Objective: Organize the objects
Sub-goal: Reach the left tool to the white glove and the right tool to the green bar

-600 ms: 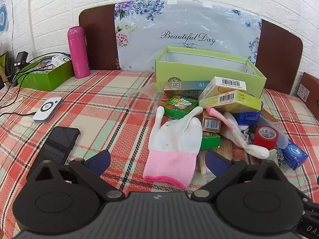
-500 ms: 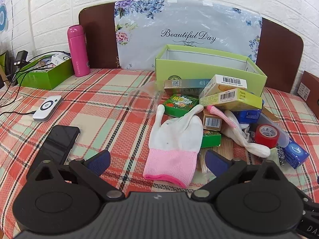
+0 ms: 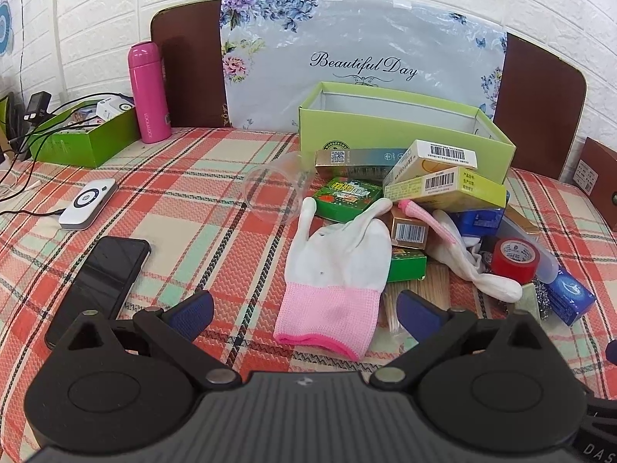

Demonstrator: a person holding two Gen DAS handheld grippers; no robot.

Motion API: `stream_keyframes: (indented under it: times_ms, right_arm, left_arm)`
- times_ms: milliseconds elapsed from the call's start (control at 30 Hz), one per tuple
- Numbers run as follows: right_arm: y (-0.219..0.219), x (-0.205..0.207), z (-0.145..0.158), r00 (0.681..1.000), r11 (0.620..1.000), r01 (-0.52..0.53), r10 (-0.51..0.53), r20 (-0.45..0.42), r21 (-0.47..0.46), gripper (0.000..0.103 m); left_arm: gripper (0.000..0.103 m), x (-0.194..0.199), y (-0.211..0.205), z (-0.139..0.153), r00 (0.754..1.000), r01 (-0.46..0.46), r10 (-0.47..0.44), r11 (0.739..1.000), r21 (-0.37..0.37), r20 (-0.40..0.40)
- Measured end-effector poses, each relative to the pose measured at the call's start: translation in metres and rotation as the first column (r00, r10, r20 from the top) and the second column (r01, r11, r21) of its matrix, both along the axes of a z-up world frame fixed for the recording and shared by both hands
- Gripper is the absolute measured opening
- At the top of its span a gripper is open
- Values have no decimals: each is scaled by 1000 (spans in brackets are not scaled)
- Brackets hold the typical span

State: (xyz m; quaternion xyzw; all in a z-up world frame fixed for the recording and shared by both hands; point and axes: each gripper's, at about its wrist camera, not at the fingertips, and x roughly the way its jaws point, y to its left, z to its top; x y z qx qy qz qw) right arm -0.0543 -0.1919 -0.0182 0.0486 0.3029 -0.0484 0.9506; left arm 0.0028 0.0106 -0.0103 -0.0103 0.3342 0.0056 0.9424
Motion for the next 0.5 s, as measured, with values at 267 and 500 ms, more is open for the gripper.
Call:
stream_keyframes:
  times_ms: [267,500]
  right_arm:
    - [-1,2,-3,1000,1000,-10,10,-13,23,103]
    - [0,7,-8,999,1000,-14,15,-43,25,103]
  left_arm:
    - [103,3,0,-4,1000,-7,6,1000,-5,-20]
    - [103,6,1,-5,1000,-9,9,1000,-2,-26]
